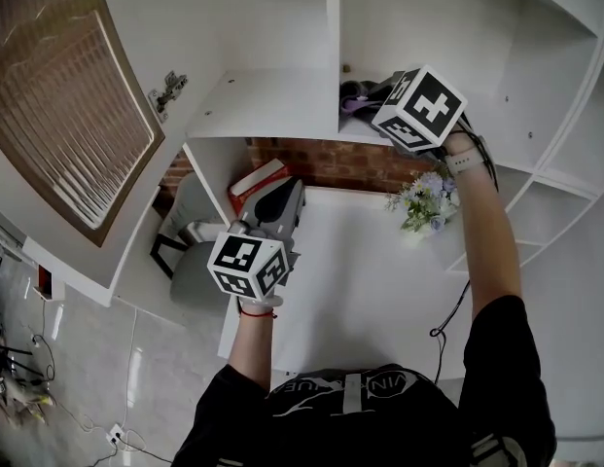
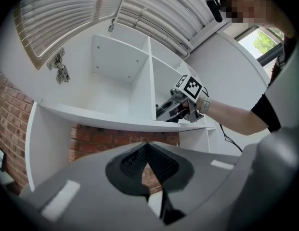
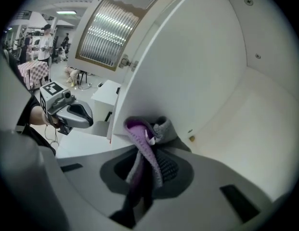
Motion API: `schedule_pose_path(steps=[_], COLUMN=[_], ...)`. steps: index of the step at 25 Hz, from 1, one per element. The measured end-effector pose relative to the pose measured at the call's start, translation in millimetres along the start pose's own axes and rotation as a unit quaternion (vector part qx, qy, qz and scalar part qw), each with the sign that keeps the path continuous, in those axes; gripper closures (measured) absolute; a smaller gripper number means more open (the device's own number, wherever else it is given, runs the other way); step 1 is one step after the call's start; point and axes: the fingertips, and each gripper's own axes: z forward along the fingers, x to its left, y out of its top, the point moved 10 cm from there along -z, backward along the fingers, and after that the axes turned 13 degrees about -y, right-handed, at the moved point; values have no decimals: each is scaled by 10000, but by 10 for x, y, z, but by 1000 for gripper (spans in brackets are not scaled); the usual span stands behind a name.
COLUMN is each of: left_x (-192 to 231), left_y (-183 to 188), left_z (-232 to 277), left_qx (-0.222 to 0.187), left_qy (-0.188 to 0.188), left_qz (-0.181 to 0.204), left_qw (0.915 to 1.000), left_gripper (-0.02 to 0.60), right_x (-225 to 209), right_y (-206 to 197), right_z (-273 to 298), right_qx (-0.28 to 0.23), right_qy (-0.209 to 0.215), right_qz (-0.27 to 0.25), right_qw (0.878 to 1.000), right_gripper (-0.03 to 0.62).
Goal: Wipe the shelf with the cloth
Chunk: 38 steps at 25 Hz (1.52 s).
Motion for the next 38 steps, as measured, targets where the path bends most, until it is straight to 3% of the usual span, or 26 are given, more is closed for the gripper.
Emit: schedule_pose_path(steps=[11, 17, 22, 32, 38], left_x=[66, 99, 120, -34, -221], left_y=[-80, -111, -131, -177, -191], left_z=[66, 161, 255, 613, 808], left_qx=[69, 33, -43, -166, -208], left_qy=[34, 20, -52, -667, -1110], left_qz=[-45, -21, -10, -93, -160], left_qw=[10000, 10000, 10000, 9976, 9935], left_gripper=[571, 571, 571, 571, 571], right_x=[-280, -433, -582, -1098, -1178], right_y=[42, -30, -229, -1121, -1524], right_z=[355, 474, 430, -63, -427], right_qx=[524, 580, 916, 1863, 2592], right_qy=[-236, -325, -761, -1509, -2270], right_qz=[11, 403, 510, 1504, 1936], right_qw=[9983, 9970, 9916, 9591, 9186], right_gripper=[543, 543, 546, 547, 548])
